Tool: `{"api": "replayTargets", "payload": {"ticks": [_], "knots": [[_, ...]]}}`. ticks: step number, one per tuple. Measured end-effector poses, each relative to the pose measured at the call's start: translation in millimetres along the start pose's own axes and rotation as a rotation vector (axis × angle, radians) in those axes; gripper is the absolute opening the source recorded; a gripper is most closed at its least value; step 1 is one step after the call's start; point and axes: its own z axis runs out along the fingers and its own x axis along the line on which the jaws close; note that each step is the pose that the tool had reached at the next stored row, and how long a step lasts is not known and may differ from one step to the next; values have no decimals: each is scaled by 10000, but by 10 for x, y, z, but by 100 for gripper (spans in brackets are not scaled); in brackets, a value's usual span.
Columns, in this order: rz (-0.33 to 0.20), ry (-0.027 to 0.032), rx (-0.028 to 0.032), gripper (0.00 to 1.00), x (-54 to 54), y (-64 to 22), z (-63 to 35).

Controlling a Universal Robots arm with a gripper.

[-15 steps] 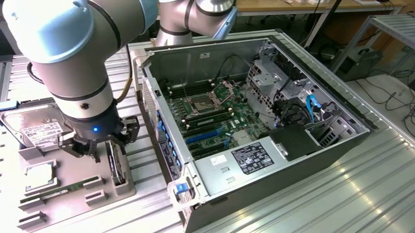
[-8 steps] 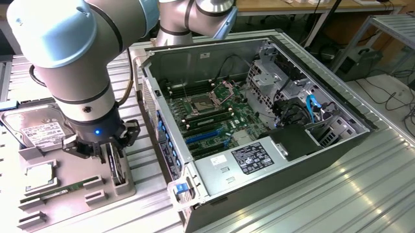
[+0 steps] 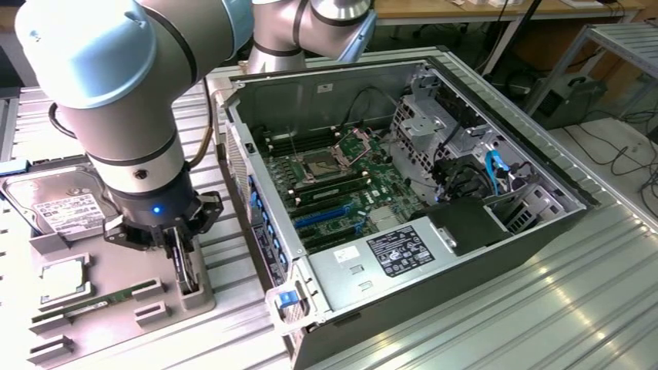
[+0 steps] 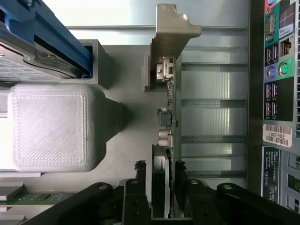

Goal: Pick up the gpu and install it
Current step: 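Pick up the gpu and move the gpu toward the slot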

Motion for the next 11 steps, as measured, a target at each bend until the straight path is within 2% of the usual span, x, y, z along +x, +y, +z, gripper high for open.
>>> {"api": "replayTargets", "payload": {"ticks": [1, 11], "knots": [[0, 1, 1, 28, 0, 0, 0], [0, 0, 0, 27, -2, 0, 2]]}}
